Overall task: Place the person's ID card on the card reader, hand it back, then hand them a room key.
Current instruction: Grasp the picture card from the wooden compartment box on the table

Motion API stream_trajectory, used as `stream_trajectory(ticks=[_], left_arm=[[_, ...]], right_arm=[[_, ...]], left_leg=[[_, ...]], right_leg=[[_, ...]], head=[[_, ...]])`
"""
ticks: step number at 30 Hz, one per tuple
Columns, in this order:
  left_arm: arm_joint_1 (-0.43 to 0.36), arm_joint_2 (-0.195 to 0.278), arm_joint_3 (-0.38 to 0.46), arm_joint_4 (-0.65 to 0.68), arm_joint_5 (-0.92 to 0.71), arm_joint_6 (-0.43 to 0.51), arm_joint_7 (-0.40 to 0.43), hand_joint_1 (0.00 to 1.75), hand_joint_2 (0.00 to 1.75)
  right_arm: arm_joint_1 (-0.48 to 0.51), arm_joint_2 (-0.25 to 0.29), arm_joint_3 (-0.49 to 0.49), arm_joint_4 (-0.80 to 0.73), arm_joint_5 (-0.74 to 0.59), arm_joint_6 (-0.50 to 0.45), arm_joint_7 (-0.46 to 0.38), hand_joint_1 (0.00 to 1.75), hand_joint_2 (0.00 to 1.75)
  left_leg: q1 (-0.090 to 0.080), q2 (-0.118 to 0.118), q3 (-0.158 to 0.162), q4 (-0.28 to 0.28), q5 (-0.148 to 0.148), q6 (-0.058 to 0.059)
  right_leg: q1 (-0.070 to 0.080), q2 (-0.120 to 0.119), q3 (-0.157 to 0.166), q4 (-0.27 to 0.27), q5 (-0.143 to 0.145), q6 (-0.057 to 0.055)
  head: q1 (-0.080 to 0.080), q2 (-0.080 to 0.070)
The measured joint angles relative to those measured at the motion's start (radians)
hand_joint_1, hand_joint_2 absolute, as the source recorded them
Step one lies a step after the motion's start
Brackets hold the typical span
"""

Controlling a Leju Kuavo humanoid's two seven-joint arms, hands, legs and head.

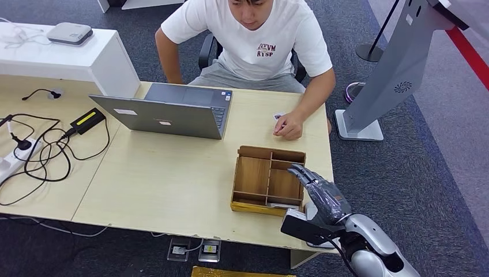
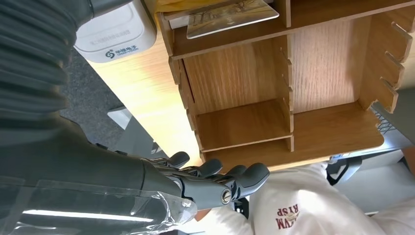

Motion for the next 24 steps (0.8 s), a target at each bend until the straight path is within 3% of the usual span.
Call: stream_trajectory(ticks=[24], left_arm=[[0.0,0.0,0.0,0.0,-0.012,0.004,0.0,0.0,1.75]], right_arm=[[-0.001,0.009,0.0,0.054,0.006,-0.032,0.005,0.0,1.75]], left_leg=[[0.0,0.0,0.0,0.0,0.0,0.0]], right_leg=[[0.0,0.0,0.0,0.0,0.0,0.0]], head=[[0.0,0.0]])
